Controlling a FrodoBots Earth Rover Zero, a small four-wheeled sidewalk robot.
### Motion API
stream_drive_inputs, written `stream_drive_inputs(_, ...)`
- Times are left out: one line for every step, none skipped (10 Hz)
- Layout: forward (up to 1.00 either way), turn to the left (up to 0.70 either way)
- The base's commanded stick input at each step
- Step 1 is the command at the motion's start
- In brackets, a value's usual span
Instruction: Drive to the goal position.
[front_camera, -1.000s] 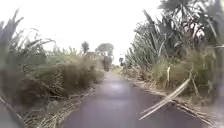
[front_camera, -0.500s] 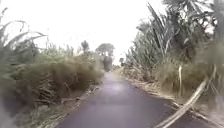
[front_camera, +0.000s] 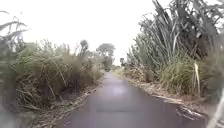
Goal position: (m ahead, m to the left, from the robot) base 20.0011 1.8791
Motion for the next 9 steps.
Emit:
stream_drive_inputs(0.70, 0.00)
stream_drive_inputs(0.70, 0.00)
stream_drive_inputs(0.70, 0.00)
stream_drive_inputs(0.70, 0.00)
stream_drive_inputs(0.70, -0.06)
stream_drive_inputs(0.70, -0.30)
stream_drive_inputs(0.70, -0.35)
stream_drive_inputs(0.70, 0.00)
stream_drive_inputs(0.70, 0.00)
